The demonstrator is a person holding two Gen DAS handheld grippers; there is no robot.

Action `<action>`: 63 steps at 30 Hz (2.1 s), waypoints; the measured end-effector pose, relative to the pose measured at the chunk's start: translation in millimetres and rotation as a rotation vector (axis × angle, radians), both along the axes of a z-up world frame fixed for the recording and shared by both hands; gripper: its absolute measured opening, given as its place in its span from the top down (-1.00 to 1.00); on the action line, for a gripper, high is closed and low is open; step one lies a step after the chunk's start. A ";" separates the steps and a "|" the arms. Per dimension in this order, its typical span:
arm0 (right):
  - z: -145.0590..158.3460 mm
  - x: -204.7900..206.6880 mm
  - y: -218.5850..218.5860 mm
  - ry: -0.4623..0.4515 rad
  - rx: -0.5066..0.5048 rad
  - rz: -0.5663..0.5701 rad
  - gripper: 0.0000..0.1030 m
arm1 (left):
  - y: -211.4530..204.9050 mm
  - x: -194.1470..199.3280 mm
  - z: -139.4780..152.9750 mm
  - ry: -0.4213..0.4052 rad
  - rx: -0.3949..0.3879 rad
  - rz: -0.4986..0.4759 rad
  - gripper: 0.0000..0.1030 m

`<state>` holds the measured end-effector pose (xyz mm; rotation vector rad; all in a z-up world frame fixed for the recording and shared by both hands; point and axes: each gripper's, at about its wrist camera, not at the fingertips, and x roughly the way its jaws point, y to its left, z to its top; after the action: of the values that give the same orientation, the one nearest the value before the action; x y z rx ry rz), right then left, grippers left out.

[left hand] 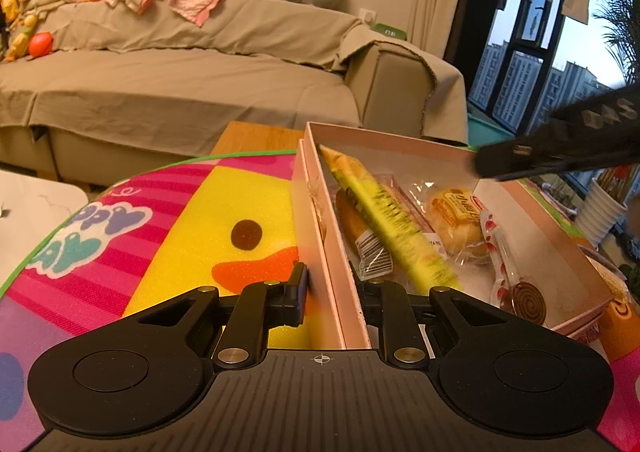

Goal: Organize objects
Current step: 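Carry the yellow stick snack into the pink box and release it, then move the right gripper back over the remaining snacks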

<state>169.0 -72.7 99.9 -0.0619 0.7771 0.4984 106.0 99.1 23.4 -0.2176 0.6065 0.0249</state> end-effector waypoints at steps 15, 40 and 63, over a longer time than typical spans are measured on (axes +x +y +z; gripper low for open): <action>-31.6 -70.8 -165.3 -0.032 -0.114 -0.327 0.15 | -2.1 -0.7 1.4 0.005 0.021 0.004 0.63; -78.9 84.5 -122.7 0.156 -0.016 -0.247 0.44 | -5.7 1.9 0.9 -0.002 0.022 0.015 0.64; -36.5 -138.7 -162.2 0.011 -0.117 -0.137 -0.34 | -4.8 1.8 0.7 -0.002 0.021 0.015 0.64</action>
<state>30.3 -234.9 63.4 -0.1137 0.8147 0.3234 107.9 94.2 24.1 -0.2019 0.6028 0.0456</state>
